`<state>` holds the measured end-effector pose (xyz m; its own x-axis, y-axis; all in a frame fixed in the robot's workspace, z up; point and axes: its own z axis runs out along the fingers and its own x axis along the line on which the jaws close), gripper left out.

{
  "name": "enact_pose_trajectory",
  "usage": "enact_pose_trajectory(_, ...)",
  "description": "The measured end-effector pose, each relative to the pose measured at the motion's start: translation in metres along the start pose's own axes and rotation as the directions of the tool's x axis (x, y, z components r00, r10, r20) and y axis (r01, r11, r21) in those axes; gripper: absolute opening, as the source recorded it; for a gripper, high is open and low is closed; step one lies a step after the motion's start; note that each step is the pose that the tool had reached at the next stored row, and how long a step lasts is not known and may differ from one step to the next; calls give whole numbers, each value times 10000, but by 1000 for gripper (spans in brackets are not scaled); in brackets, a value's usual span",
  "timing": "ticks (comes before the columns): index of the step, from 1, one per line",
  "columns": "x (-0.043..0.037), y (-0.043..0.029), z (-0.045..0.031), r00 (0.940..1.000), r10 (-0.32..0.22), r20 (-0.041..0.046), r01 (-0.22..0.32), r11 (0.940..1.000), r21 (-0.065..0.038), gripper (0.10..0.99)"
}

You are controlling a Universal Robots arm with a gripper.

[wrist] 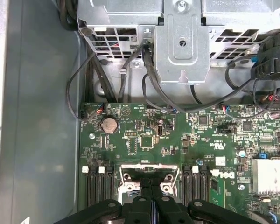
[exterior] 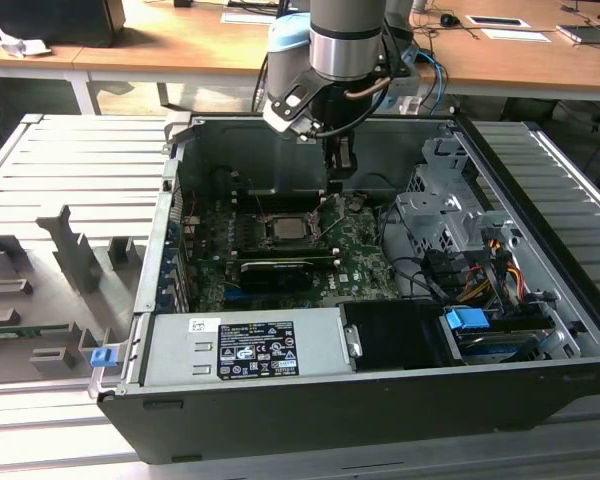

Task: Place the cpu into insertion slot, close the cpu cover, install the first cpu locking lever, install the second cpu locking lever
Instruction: 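Close the cpu cover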

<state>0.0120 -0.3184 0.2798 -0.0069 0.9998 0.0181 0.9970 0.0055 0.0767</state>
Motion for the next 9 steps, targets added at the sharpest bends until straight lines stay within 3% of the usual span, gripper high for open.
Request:
enact_pose_trajectory(1,0,14,3,10000,0,1,0,10000,1,106)
enact_pose_trajectory(5,-2,183,48,10000,-14,-1,14,10000,78,106)
enact_pose_trajectory(8,-5,337,163,10000,-49,-4,49,9999,96,106)
enact_pose_trajectory(9,-6,341,218,10000,-71,-7,71,9999,105,106)
